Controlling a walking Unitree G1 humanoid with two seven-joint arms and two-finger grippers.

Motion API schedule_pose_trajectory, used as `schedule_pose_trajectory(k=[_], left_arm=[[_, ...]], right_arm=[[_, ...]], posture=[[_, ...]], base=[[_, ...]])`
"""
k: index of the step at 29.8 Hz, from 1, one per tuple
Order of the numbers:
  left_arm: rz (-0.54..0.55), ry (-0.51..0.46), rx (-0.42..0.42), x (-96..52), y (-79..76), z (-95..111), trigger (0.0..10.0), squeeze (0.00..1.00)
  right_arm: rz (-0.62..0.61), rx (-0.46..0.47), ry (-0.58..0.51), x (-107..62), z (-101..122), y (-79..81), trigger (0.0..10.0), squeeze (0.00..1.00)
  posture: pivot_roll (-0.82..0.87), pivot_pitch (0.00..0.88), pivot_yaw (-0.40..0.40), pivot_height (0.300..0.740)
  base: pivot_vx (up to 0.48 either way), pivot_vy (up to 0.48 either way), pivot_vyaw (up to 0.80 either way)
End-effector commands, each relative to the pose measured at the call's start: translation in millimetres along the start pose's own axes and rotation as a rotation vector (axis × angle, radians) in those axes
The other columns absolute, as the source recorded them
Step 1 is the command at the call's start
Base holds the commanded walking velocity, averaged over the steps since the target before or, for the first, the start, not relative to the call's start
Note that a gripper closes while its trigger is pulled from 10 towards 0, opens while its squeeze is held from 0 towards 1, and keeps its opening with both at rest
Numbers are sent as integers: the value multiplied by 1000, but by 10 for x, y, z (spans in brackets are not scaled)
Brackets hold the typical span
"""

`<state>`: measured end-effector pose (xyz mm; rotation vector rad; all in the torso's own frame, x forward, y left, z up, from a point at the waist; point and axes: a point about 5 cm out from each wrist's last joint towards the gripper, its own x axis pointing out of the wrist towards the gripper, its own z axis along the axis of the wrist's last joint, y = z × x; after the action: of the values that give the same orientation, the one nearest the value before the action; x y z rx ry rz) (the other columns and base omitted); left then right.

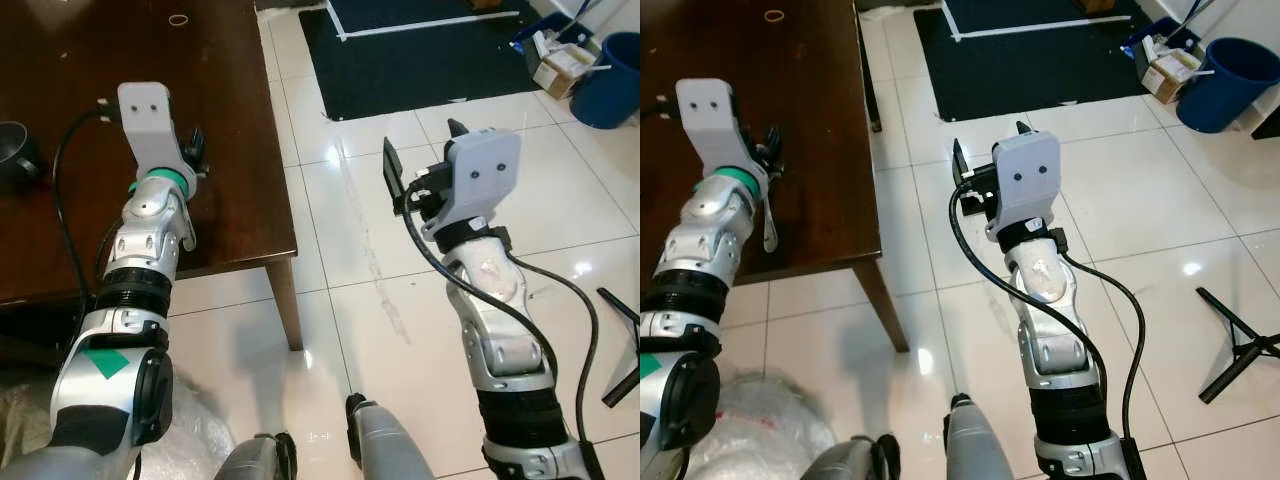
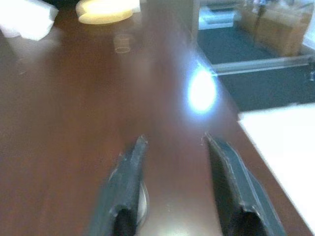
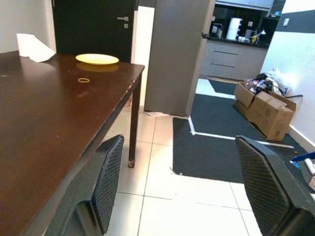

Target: Setting the table

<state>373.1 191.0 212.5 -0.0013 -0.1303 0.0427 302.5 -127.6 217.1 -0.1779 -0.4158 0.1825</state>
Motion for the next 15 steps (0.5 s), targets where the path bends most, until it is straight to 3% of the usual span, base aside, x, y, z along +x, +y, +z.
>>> schedule_pose_trajectory(k=[1,2,3,6,7,10,12,15], left_arm=[[-25,-1,22,-86,35,40,10000,0],[-25,-1,22,-86,35,40,10000,0],[-94,-16,78,-284,16,62,10000,0],[-118,-19,93,-346,3,58,10000,0],[-170,-13,118,-569,-16,5,10000,0],[-155,0,124,-669,13,-49,10000,0],[-85,47,139,-818,101,-215,10000,0],[-63,70,141,-873,118,-306,10000,0]], right_arm=[[10,23,12,-39,-25,22,10000,0],[10,23,12,-39,-25,22,10000,0],[20,28,26,-71,-68,32,10000,0],[24,30,31,-81,-81,35,10000,0],[35,32,52,-126,-131,47,10000,0],[36,33,62,-147,-154,49,10000,0],[32,39,78,-177,-190,54,10000,0],[30,44,83,-186,-201,58,10000,0]], posture=[[-176,94,93,740],[-176,94,93,740],[-149,71,76,740],[-149,71,76,740],[-125,44,63,740],[-123,37,64,740],[-126,29,62,740],[-131,25,59,740]], base=[[0,0,0],[0,0,0],[0,0,0],[0,0,0],[0,0,0],[0,0,0],[0,0,0],[0,0,0]])
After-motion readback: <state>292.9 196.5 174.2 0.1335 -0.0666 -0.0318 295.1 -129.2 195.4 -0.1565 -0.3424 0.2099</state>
